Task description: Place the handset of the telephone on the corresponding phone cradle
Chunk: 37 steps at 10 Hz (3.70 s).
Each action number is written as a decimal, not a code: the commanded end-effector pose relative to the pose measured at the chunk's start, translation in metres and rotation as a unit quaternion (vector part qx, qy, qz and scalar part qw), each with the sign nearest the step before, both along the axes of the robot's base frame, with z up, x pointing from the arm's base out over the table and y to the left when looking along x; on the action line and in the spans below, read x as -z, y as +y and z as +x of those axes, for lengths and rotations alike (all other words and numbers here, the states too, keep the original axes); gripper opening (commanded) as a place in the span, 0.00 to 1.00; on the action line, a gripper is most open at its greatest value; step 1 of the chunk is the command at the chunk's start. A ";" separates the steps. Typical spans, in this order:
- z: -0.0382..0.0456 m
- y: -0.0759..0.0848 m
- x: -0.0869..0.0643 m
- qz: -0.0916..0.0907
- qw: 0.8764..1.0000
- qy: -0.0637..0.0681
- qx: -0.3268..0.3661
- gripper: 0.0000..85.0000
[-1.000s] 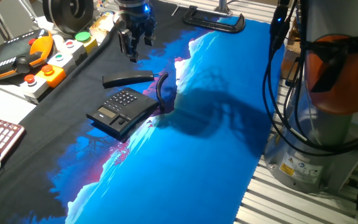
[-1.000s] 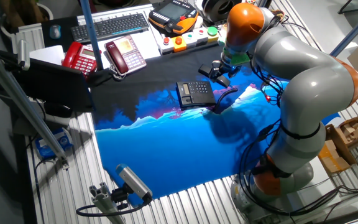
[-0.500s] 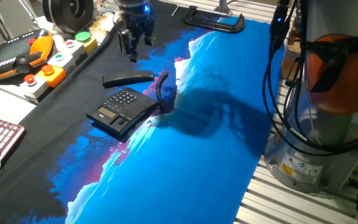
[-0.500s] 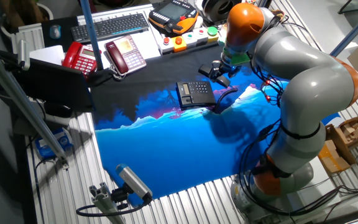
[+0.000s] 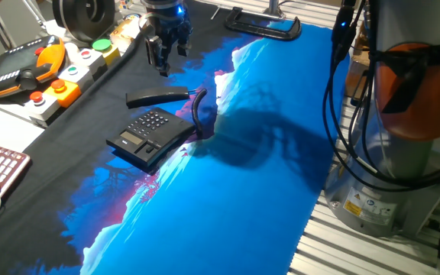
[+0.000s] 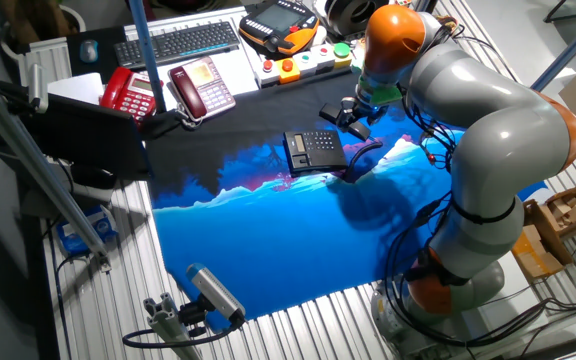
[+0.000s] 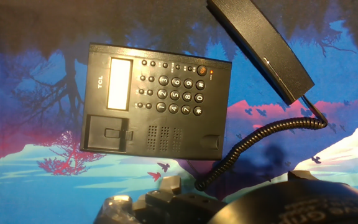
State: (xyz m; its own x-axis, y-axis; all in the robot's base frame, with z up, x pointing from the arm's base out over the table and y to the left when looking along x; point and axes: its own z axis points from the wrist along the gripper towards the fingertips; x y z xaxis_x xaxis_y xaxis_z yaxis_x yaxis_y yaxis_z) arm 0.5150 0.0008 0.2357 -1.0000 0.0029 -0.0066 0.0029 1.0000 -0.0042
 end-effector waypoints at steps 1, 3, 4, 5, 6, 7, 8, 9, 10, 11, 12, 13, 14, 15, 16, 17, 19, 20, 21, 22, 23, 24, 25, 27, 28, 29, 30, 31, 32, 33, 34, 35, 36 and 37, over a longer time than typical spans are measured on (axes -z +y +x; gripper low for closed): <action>-0.0001 0.000 0.000 -0.013 0.998 -0.010 0.059 0.01; -0.0002 0.000 0.000 -0.014 0.998 -0.010 0.060 0.01; -0.0002 0.000 0.000 -0.014 0.998 -0.010 0.060 0.01; -0.0001 0.000 0.000 -0.013 0.998 -0.010 0.060 0.01; 0.0001 0.000 0.000 -0.013 0.998 -0.010 0.061 0.01; 0.0002 0.000 0.000 -0.013 0.998 -0.010 0.061 0.01; 0.0005 0.000 0.000 -0.012 0.998 -0.009 0.061 0.01; 0.0018 0.000 0.001 -0.012 0.998 -0.009 0.061 0.01; 0.0029 -0.001 0.002 -0.011 0.998 -0.009 0.059 0.01; 0.0032 -0.001 0.003 -0.010 0.998 -0.009 0.059 0.01; 0.0031 -0.001 0.002 -0.010 0.998 -0.009 0.060 0.01; 0.0031 -0.001 0.003 -0.010 0.998 -0.009 0.060 0.01; 0.0036 -0.001 0.003 -0.010 0.998 -0.009 0.060 0.01; 0.0046 -0.001 0.004 -0.010 0.998 -0.009 0.060 0.01; 0.0060 -0.002 0.006 -0.010 0.998 -0.009 0.059 0.01; 0.0080 -0.003 0.008 -0.009 0.998 -0.009 0.057 0.01; 0.0118 -0.002 0.013 -0.007 0.998 -0.009 0.056 0.01; 0.0135 -0.002 0.016 -0.007 0.998 -0.010 0.057 0.01; 0.0160 -0.003 0.020 -0.005 0.998 -0.011 0.057 0.01; 0.0182 -0.003 0.022 -0.004 0.998 -0.011 0.057 0.01; 0.0197 -0.005 0.025 -0.003 0.998 -0.012 0.058 0.01; 0.0208 -0.006 0.026 -0.003 0.998 -0.013 0.059 0.01; 0.0218 -0.008 0.028 -0.002 0.998 -0.013 0.061 0.01; 0.0228 -0.009 0.029 -0.004 0.998 -0.014 0.069 0.01; 0.0233 -0.010 0.030 -0.004 0.997 -0.014 0.071 0.01; 0.0239 -0.010 0.031 -0.003 0.997 -0.012 0.076 0.01; 0.0240 -0.011 0.032 -0.003 0.997 -0.011 0.082 0.01; 0.0240 -0.011 0.032 0.005 0.996 -0.005 0.094 0.01; 0.0239 -0.012 0.032 0.011 0.994 -0.005 0.105 0.01; 0.0241 -0.015 0.034 0.011 0.994 -0.006 0.111 0.02; 0.0245 -0.017 0.036 0.012 0.993 -0.007 0.113 0.09; 0.0251 -0.019 0.037 0.015 0.992 -0.007 0.122 0.17; 0.0254 -0.022 0.039 0.014 0.992 -0.005 0.127 0.11; 0.0254 -0.025 0.041 0.013 0.989 -0.003 0.145 0.01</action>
